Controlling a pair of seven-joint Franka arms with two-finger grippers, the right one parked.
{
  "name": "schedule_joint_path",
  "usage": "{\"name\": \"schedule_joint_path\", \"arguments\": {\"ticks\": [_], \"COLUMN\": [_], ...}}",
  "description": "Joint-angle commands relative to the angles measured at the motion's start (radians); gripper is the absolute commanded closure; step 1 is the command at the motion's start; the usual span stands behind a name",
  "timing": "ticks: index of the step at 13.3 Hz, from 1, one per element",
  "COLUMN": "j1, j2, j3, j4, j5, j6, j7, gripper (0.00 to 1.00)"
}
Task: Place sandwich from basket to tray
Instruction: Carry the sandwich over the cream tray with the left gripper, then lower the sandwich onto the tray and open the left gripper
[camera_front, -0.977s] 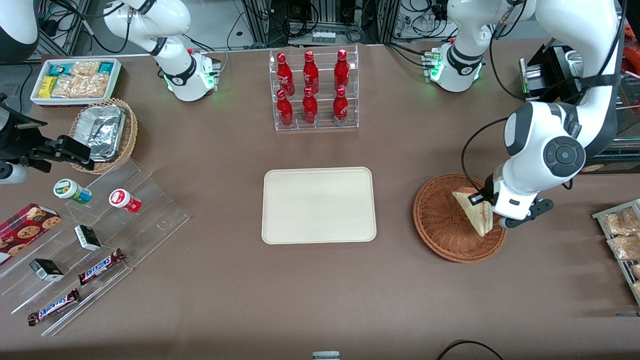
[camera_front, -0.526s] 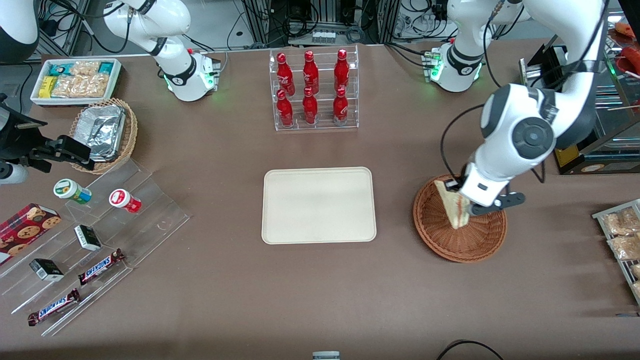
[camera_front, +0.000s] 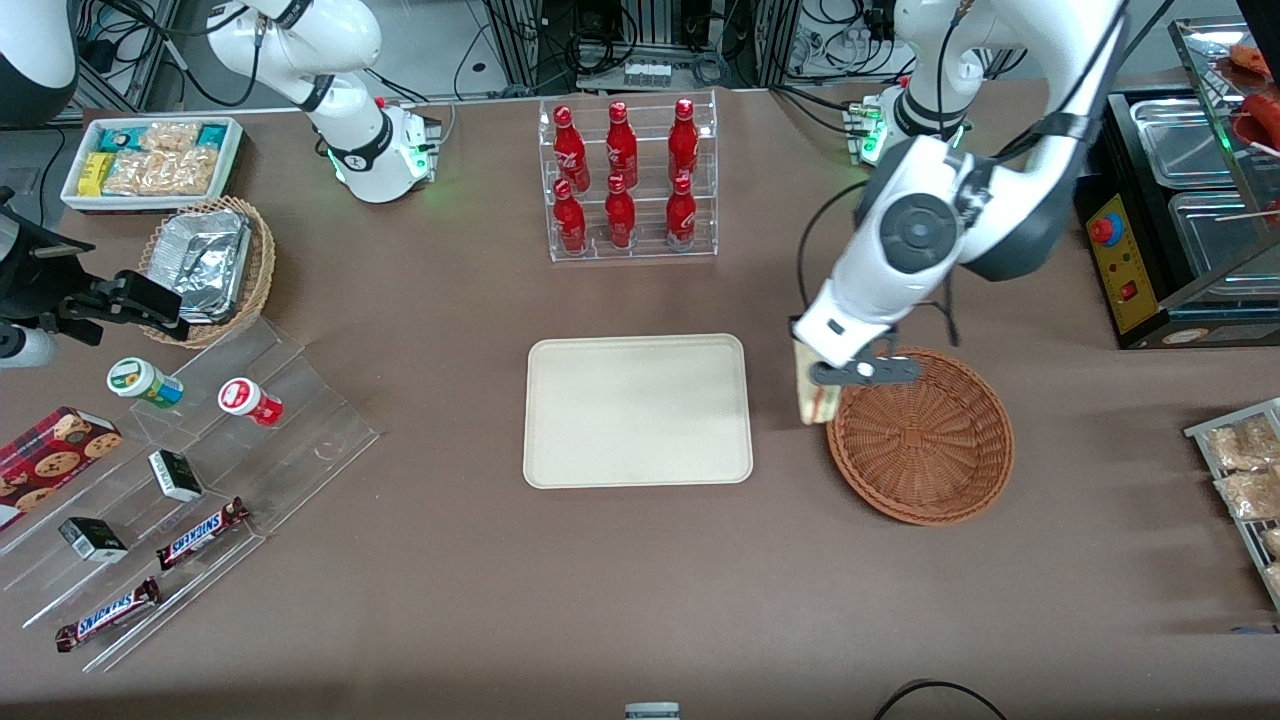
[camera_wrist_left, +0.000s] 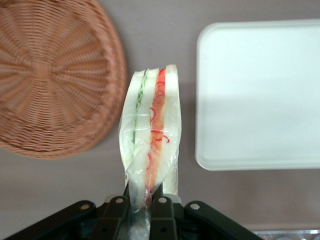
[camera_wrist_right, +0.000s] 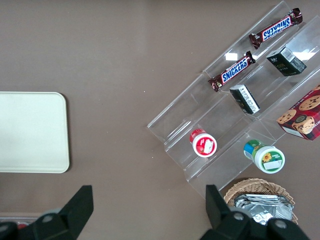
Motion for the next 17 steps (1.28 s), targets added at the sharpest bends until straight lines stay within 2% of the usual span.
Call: {"name": "schedule_joint_path", "arguments": {"ticks": [1, 4, 7, 12, 13, 17], "j1": [-0.003, -0.114, -0.177, -0.227, -0.231, -0.234], "j2": [0.077, 0.192, 0.305, 0.436, 0.460, 0.508], "j3": [-0.053, -0.064, -0.064, -0.056, -0.050, -0.048], "j4": [0.065, 0.148, 0.221, 0.365, 0.384, 0.433], "j5": [0.028, 0.119, 0.199, 0.227, 0.253, 0.261], "j6": [-0.007, -0.015, -0.009, -0.006, -0.006, -0.004], "j7": [-0.020, -0.133, -0.236, -0.292, -0.309, -0.321], "gripper": [1.00, 1.00, 1.00, 1.00, 1.00, 1.00]}}
